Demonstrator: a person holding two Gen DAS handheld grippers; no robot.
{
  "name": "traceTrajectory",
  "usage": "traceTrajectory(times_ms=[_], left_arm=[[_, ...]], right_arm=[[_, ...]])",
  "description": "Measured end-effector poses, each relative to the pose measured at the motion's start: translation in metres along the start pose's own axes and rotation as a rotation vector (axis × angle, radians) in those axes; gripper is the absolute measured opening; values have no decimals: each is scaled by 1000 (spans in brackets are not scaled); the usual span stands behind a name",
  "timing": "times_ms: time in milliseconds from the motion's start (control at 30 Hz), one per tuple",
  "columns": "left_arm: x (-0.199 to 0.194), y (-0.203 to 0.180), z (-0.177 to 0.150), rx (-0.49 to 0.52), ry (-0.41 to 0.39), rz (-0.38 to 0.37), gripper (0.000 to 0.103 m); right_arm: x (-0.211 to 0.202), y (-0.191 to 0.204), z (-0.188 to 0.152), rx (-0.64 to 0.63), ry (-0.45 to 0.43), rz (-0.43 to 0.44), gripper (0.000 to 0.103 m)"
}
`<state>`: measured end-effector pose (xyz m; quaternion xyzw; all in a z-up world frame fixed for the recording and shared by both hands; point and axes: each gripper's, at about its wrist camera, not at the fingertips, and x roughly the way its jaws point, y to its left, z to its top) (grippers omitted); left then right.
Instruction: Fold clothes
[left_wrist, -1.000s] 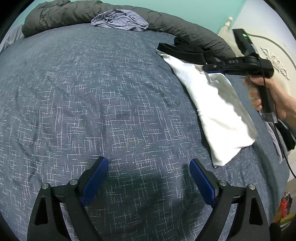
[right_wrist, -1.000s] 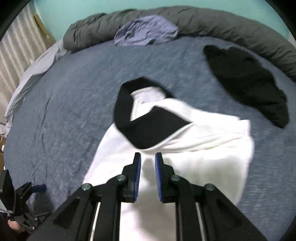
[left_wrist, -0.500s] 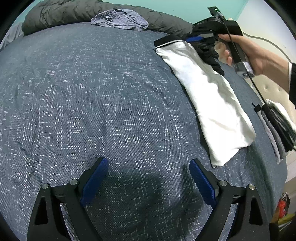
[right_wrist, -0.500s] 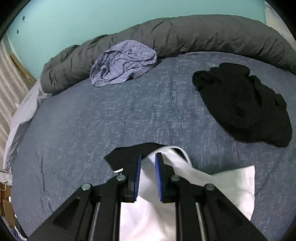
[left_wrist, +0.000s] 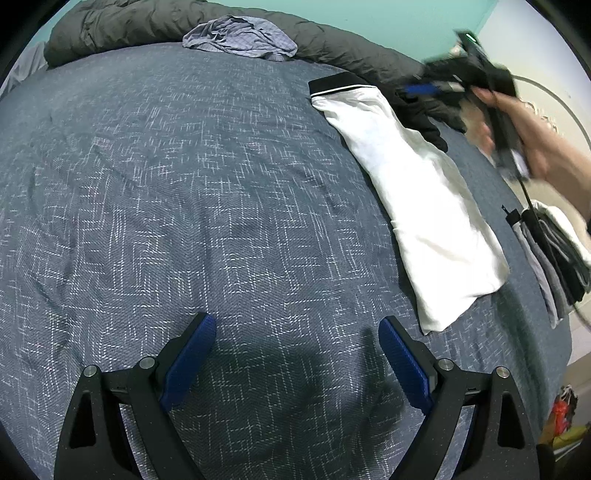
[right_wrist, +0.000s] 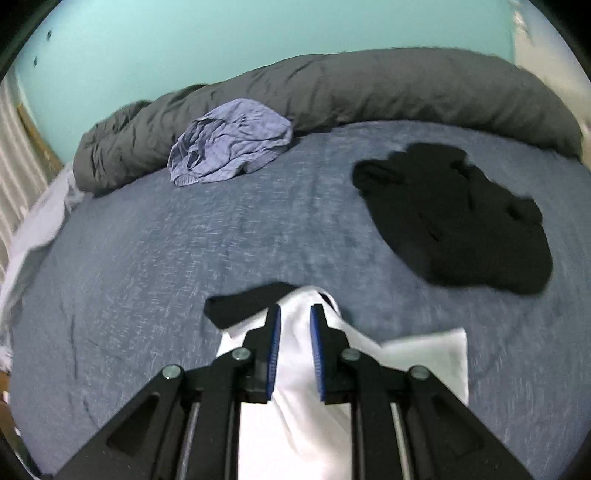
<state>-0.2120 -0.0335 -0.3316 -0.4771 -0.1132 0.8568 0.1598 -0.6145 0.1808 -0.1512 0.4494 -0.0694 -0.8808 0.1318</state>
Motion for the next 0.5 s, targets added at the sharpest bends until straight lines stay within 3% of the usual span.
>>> traceTrajectory(times_ms=[67,333,433,500], left_arm=[[-4,1,0,-16,-3,-10,92],[-26,-13,3,-10,-38,-29,92],[-36,-26,4,18,-62,-34,92],[-30,-33,4,-4,-46,-69,92]], right_arm=[[-19,-17,-20,18,8,-7,37],[-88,-93,-128,153,39,-5,39],[-109,-108,-167,191,64,9,50],[-118,-116,-189,215,88,16,50]])
